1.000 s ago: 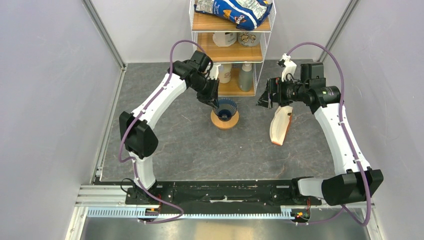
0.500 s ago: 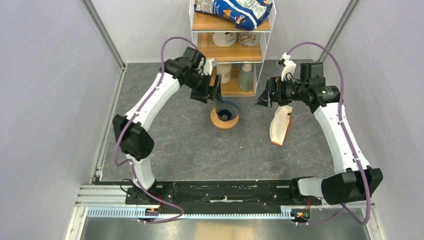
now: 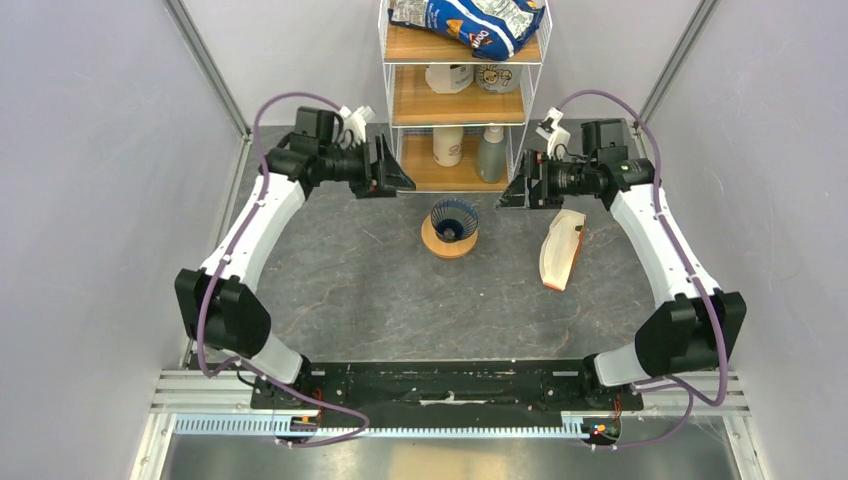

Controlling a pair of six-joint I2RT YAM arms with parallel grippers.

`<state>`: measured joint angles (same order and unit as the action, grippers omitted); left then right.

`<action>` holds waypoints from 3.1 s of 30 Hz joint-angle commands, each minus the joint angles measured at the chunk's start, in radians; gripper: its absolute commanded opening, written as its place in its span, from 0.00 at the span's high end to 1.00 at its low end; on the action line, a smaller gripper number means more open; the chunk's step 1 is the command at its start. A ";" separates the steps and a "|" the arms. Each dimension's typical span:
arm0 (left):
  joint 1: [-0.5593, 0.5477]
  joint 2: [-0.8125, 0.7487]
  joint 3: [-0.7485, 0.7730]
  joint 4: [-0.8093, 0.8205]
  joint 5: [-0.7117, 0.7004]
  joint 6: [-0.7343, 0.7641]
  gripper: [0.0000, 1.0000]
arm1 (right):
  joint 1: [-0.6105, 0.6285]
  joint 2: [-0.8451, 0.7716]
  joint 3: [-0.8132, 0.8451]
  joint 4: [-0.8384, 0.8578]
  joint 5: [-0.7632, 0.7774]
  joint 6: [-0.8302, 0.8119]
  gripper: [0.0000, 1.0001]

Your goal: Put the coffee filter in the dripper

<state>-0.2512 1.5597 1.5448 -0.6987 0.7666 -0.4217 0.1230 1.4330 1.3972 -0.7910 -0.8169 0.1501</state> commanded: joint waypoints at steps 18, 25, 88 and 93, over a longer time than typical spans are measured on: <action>-0.109 0.079 -0.161 0.251 0.099 -0.124 0.60 | 0.085 0.167 -0.029 0.168 -0.132 0.115 0.47; -0.119 0.082 -0.168 0.251 0.092 -0.118 0.64 | 0.099 0.186 -0.030 0.197 -0.148 0.121 0.50; -0.130 0.163 -0.154 0.177 0.061 -0.036 0.83 | 0.129 0.319 0.007 0.198 -0.081 0.082 0.72; -0.131 0.165 -0.144 0.166 0.056 -0.032 0.83 | 0.129 0.326 0.002 0.186 -0.069 0.056 0.72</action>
<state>-0.3744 1.6985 1.3785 -0.4938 0.8433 -0.5056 0.2481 1.7176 1.3956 -0.5915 -0.9874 0.2787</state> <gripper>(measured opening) 0.175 0.283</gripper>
